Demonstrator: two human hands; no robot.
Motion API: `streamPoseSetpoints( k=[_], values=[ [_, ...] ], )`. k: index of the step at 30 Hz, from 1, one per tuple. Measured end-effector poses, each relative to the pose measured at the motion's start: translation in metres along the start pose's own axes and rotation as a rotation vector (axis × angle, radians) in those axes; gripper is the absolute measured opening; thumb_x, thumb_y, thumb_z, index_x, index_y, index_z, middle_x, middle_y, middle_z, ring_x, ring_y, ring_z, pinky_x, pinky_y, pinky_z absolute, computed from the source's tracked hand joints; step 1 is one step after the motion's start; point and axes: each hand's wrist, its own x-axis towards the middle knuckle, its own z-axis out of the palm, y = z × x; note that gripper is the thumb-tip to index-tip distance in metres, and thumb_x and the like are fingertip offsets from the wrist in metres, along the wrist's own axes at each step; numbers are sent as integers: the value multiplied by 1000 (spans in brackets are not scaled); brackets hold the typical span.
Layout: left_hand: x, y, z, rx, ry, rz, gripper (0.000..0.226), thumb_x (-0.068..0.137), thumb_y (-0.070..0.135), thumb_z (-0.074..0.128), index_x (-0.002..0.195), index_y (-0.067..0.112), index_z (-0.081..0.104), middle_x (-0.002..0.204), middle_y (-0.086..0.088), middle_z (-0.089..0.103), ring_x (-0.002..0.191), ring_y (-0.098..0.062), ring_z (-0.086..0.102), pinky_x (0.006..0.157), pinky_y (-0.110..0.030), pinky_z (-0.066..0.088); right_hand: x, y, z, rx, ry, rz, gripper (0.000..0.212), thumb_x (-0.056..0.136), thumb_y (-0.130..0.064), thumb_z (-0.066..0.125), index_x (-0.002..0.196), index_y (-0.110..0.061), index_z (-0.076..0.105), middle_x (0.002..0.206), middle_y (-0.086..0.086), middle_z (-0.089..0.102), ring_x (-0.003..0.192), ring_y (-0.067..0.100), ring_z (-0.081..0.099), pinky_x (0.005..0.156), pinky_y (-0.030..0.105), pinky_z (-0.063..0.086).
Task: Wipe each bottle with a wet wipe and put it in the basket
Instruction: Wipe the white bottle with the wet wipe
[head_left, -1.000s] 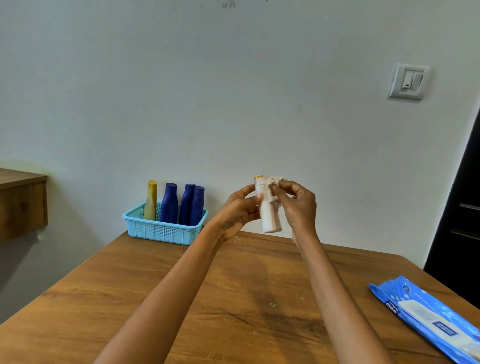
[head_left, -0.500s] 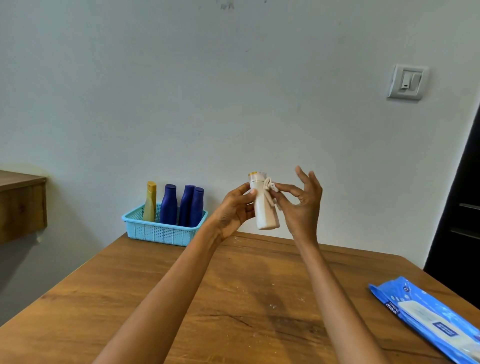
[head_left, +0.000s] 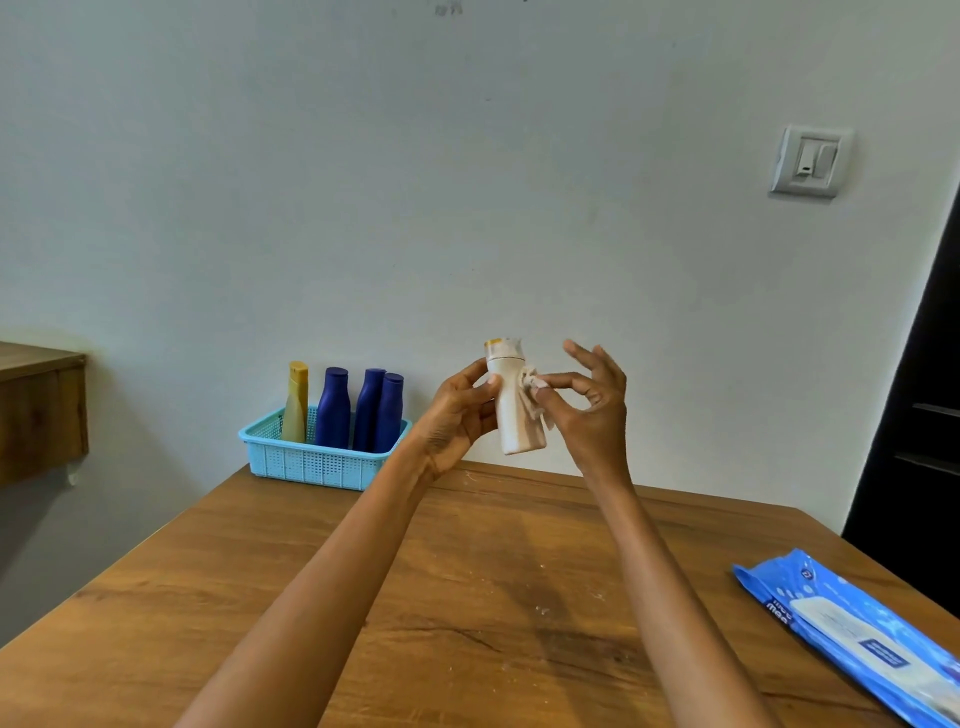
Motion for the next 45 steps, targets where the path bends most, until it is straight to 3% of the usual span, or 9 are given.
streamPoseSetpoints(
  k=[3, 7, 10, 16, 18, 23, 30, 36, 45],
  values=[
    [0, -2, -4, -33, 33, 19, 59, 82, 19, 56, 138, 8, 41, 124, -17, 58, 102, -24, 63, 87, -38, 55, 1, -4, -2, 49, -156, 35, 8, 78, -16, 74, 78, -23, 69, 124, -17, 52, 129, 0, 30, 91, 6, 24],
    [2, 2, -4, -42, 57, 30, 56, 85, 17, 60, 138, 8, 40, 115, -11, 62, 95, -20, 65, 79, -34, 56, 1, 0, 5, 40, 21, 54, 12, 83, -22, 69, 95, -22, 70, 113, -17, 56, 117, 5, 45, 90, 13, 38],
    [4, 2, -2, 19, 78, 11, 52, 87, 14, 54, 138, 10, 41, 110, -9, 64, 93, -20, 66, 77, -34, 57, -3, -1, 12, 160, 21, 85, 17, 86, -17, 66, 102, -22, 68, 105, -7, 66, 98, 7, 60, 80, 22, 54],
    [9, -3, -4, 88, 345, 27, 50, 91, 11, 57, 138, 14, 40, 103, -11, 65, 85, -21, 67, 66, -29, 58, -11, -6, 21, -16, -184, -55, 12, 81, -13, 71, 91, -7, 71, 91, -5, 62, 85, 5, 60, 63, 5, 45],
    [9, -4, -5, 87, 370, 8, 51, 90, 11, 59, 138, 15, 40, 105, -13, 64, 83, -21, 67, 65, -29, 58, -10, -6, 23, -101, -153, -86, 13, 80, -14, 71, 91, -6, 70, 89, -4, 62, 81, 3, 58, 62, 2, 43],
    [8, -7, -4, 131, 269, -74, 55, 88, 17, 61, 139, 12, 40, 114, -14, 64, 88, -23, 68, 76, -34, 57, -10, -7, 26, -51, 17, -76, 20, 85, -17, 68, 103, -10, 70, 97, -2, 63, 86, -2, 58, 69, 4, 46],
    [8, -8, -4, 31, 369, -31, 53, 92, 15, 56, 141, 12, 37, 119, -17, 59, 86, -22, 67, 70, -31, 59, -8, -5, 19, -90, -158, 40, 7, 80, -20, 70, 86, -17, 69, 89, -5, 63, 86, 10, 56, 65, 18, 45],
    [8, -9, -6, -22, 424, -20, 51, 93, 15, 55, 140, 11, 38, 120, -17, 58, 90, -24, 66, 76, -37, 57, -9, 4, 13, 5, -129, 135, 8, 84, -12, 63, 86, -5, 68, 84, -1, 64, 75, 7, 56, 53, 10, 41],
    [5, -12, -3, 15, 455, 70, 55, 87, 11, 61, 138, 15, 39, 116, -13, 59, 97, -26, 64, 78, -35, 57, -11, 19, 24, 206, -9, 477, 23, 90, -18, 61, 111, -11, 67, 103, 3, 67, 87, 12, 61, 60, 17, 49]
  ],
)
